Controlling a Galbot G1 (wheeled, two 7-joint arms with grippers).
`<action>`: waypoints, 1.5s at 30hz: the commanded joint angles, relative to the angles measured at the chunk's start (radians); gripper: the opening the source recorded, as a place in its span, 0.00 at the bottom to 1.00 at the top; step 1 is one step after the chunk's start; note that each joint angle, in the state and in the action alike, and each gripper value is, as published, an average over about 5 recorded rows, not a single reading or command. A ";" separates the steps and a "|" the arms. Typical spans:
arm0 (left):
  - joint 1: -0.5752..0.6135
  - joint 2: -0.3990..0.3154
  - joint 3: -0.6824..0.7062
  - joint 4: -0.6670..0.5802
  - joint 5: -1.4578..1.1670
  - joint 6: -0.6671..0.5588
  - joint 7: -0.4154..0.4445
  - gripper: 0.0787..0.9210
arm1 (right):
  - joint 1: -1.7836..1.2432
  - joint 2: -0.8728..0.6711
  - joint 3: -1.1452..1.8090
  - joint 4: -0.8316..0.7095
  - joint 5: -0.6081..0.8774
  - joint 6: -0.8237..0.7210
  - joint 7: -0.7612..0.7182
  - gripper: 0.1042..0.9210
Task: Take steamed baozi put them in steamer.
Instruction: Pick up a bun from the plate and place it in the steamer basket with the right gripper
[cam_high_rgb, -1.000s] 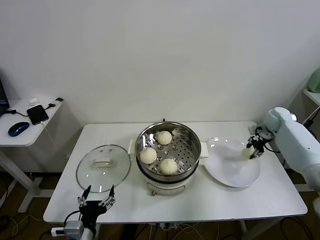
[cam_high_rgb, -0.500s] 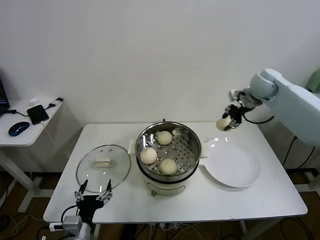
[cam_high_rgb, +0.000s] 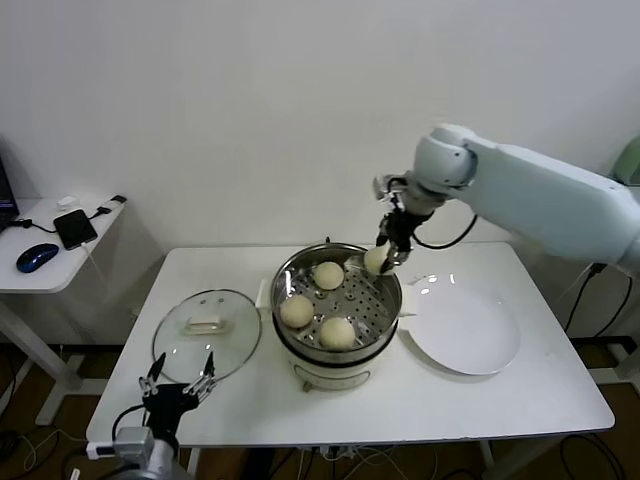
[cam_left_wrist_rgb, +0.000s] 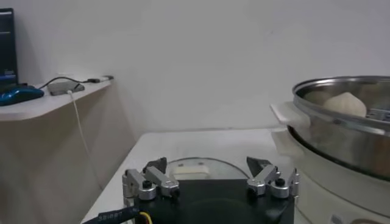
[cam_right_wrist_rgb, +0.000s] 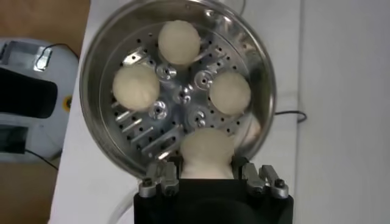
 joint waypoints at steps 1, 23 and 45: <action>-0.006 0.014 -0.013 -0.002 -0.013 0.002 0.000 0.88 | -0.026 0.167 -0.106 -0.086 0.010 -0.076 0.032 0.55; -0.031 0.011 -0.018 0.026 -0.016 0.005 0.002 0.88 | -0.165 0.201 -0.023 -0.186 -0.149 -0.057 0.032 0.55; -0.031 -0.013 -0.018 -0.010 -0.086 0.003 0.000 0.88 | -0.225 -0.080 0.290 0.025 -0.130 -0.042 0.043 0.88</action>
